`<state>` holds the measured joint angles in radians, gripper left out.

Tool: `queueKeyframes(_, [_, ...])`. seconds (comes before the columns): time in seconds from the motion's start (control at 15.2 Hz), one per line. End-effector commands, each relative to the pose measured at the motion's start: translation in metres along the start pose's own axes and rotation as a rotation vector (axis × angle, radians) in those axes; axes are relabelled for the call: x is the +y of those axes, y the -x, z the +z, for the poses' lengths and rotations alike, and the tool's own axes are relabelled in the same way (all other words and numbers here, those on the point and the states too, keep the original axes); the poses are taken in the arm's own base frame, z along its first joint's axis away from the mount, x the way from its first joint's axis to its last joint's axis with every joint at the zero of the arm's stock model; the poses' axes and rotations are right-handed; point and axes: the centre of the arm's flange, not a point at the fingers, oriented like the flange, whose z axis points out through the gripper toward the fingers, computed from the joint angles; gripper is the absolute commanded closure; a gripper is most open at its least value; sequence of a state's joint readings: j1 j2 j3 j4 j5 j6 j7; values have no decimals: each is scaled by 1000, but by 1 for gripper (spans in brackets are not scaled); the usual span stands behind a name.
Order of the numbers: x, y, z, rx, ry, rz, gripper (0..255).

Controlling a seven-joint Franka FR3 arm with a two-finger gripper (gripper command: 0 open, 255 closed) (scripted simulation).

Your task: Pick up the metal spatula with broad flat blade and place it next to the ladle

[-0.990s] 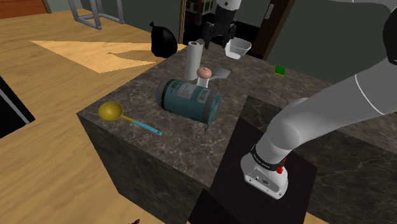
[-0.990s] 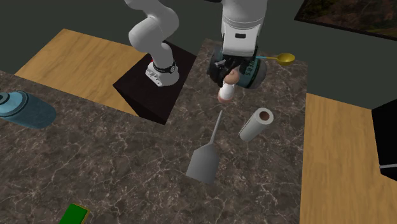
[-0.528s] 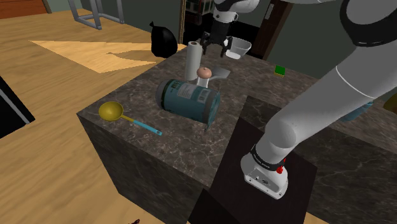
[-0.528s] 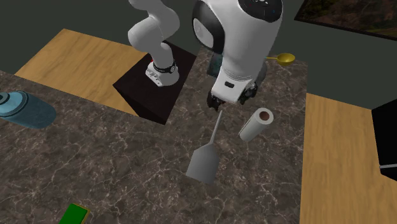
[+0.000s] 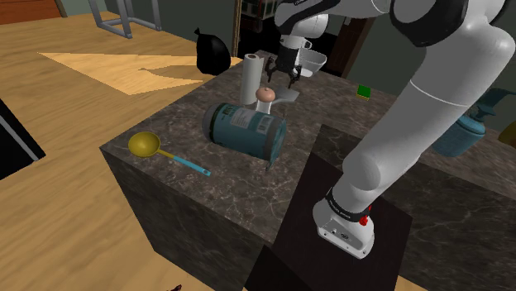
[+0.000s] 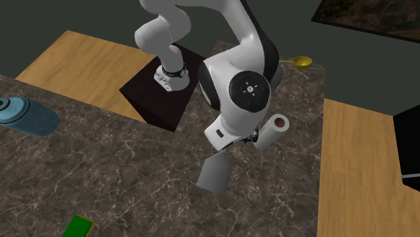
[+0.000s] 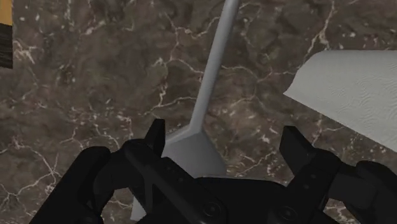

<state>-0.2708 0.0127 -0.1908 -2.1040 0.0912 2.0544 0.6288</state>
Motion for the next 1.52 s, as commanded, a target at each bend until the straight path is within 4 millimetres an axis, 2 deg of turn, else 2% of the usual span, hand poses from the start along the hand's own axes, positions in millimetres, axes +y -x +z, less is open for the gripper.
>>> queueKeyframes(0.0, [11,-19,16,-20,-2,104,0])
queueKeyframes(0.13, [22,-35,34,-39,-4,197,0])
queueKeyframes(0.59, [21,-34,71,-39,-4,197,0])
queueKeyframes(1.12, [21,-33,74,-39,-4,197,0])
queueKeyframes(1.19, [21,-33,74,-39,-4,197,255])
queueKeyframes(1.45, [21,-33,74,-39,-4,197,255])
